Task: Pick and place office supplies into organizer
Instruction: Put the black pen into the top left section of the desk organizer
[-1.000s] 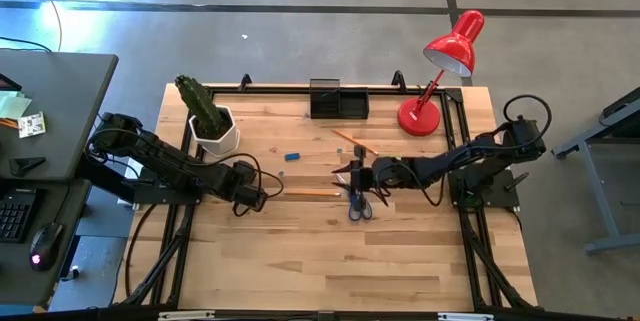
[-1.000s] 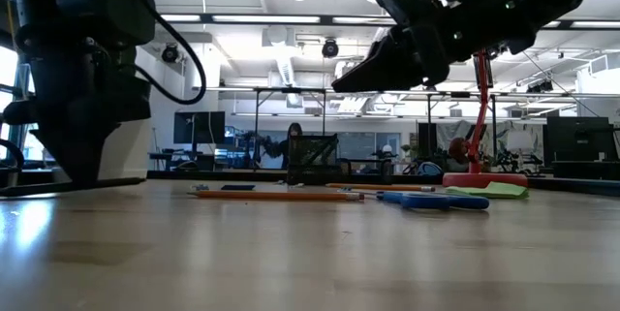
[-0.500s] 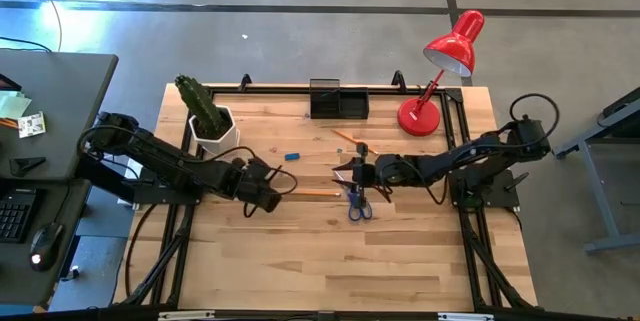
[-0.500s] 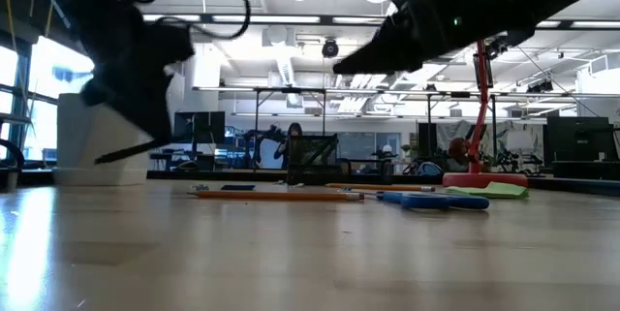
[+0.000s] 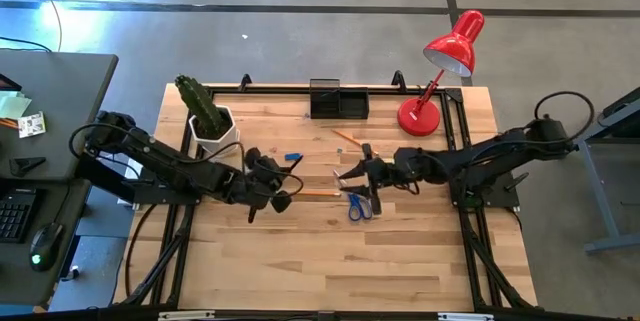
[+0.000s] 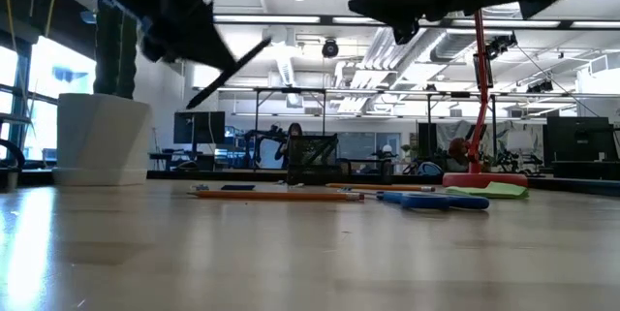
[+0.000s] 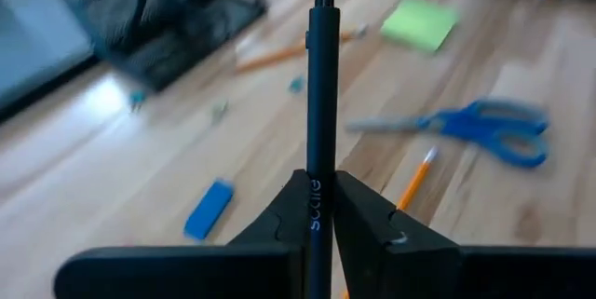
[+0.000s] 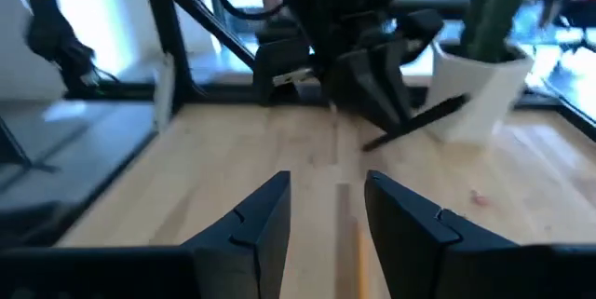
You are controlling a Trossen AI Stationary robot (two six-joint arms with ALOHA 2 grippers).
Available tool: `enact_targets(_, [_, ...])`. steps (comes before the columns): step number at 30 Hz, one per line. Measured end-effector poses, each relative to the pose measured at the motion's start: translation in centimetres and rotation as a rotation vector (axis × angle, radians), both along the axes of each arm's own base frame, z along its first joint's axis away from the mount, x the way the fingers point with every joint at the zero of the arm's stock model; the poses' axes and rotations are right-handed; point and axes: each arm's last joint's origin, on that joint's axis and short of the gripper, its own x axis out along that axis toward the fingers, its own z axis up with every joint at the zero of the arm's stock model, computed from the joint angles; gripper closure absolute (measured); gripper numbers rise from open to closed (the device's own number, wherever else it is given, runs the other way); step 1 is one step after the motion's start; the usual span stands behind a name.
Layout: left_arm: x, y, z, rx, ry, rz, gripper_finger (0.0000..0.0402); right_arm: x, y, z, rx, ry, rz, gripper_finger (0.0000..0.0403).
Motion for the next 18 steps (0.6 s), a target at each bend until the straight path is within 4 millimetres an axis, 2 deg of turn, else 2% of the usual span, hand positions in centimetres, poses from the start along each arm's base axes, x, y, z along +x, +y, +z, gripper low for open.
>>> enact_targets(6, [0.3, -1.6, -0.3, 0.043, -0.194, -0.165, 0.0378, -1.0, 0.1, -2.6, 0.085, -0.227, -0.029, 0.0270])
enact_targets(10, [0.2, -1.4, -0.6, 0.027, -0.352, -0.331, 0.0381, -0.9, 0.1, -3.5, 0.107, -0.299, -0.027, 0.0270])
enact_targets(14, [-0.4, -0.3, -1.0, 0.007, -0.489, -0.463, 0.0376, 0.7, 0.6, -3.7, 0.113, -0.287, 0.042, 0.0270])
enact_targets(18, [-0.7, 0.8, -1.7, -0.012, -0.494, -0.515, 0.0374, 2.8, 1.0, -3.3, 0.110, -0.290, 0.080, 0.0270])
